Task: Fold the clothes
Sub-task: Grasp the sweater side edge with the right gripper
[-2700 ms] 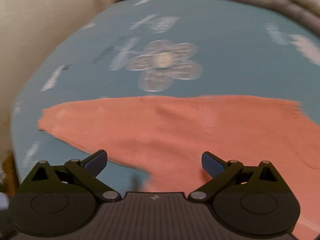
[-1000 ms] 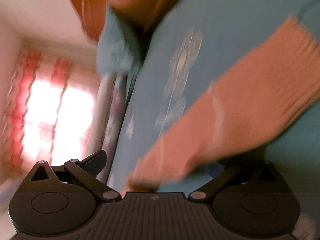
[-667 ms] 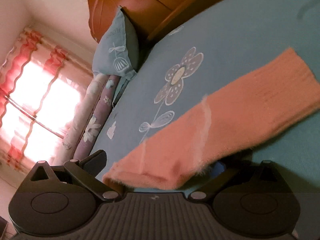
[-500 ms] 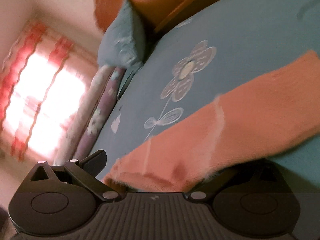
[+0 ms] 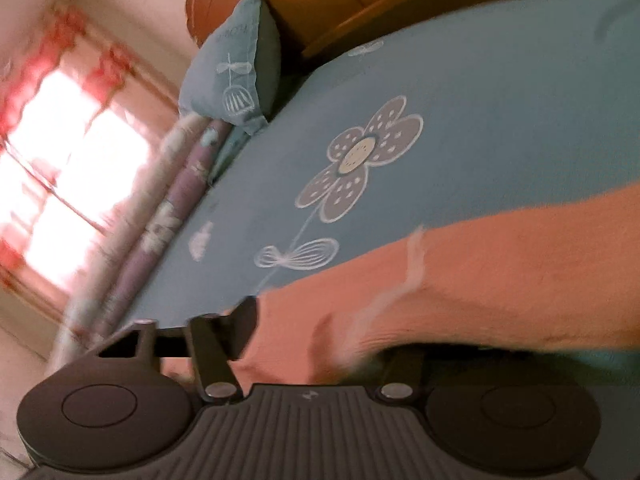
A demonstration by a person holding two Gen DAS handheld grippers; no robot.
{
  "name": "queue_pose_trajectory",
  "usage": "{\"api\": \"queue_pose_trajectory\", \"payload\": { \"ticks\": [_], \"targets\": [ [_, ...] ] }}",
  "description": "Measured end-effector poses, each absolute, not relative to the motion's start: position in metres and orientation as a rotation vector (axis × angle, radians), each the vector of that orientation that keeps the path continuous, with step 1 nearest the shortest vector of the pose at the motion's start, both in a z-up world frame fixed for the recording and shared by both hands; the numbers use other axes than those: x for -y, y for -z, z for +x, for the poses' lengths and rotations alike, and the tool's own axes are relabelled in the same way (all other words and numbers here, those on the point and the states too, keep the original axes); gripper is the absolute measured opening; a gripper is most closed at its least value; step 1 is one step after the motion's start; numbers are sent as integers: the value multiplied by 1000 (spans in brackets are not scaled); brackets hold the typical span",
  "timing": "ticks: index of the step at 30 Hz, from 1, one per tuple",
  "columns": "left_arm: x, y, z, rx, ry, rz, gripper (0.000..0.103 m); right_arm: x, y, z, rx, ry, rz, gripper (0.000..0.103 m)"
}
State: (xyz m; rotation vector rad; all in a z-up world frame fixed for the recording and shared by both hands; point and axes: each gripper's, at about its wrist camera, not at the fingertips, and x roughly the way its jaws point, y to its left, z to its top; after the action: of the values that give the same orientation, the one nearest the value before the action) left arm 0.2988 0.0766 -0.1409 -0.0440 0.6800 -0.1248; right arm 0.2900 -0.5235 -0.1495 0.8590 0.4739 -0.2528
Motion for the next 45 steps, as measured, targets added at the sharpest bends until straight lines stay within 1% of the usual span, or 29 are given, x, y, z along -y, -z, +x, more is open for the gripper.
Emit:
{"api": "queue_pose_trajectory", "payload": {
  "ticks": [2, 3, 4, 10, 16, 21, 23, 24, 29, 35, 38, 40, 43, 45],
  "targets": [
    [-77, 141, 299, -680, 126, -46, 102, 522, 145, 300, -508, 286, 765, 24],
    [-77, 141, 299, -679, 126, -47, 102, 521, 141, 306, -523, 305, 709, 18],
    [-77, 141, 299, -679, 126, -46, 102, 519, 137, 311, -535, 319, 652, 16],
    [-76, 141, 298, -679, 124, -43, 102, 507, 115, 337, -540, 357, 324, 15],
    [-74, 142, 298, -681, 118, -33, 102, 526, 113, 368, -559, 334, 298, 14],
    [-72, 142, 298, -683, 113, -21, 102, 538, 117, 378, -575, 385, 360, 14],
    [-72, 142, 298, -683, 114, -21, 102, 546, 118, 374, -581, 434, 407, 19],
    [-73, 142, 298, -683, 114, -22, 102, 550, 119, 371, -588, 466, 425, 19],
    [-74, 142, 298, -681, 116, -29, 102, 581, 129, 339, -565, 560, 616, 20],
    [-74, 142, 297, -680, 117, -31, 102, 601, 134, 300, -500, 608, 727, 19],
    [-74, 141, 297, -679, 119, -34, 102, 603, 131, 297, -471, 596, 739, 17],
    [-75, 141, 297, -679, 119, -34, 102, 599, 125, 296, -449, 613, 696, 15],
    [-74, 141, 298, -681, 117, -28, 102, 592, 116, 291, -416, 698, 629, 16],
    [-74, 141, 298, -680, 117, -28, 102, 596, 116, 283, -397, 747, 654, 19]
  ]
}}
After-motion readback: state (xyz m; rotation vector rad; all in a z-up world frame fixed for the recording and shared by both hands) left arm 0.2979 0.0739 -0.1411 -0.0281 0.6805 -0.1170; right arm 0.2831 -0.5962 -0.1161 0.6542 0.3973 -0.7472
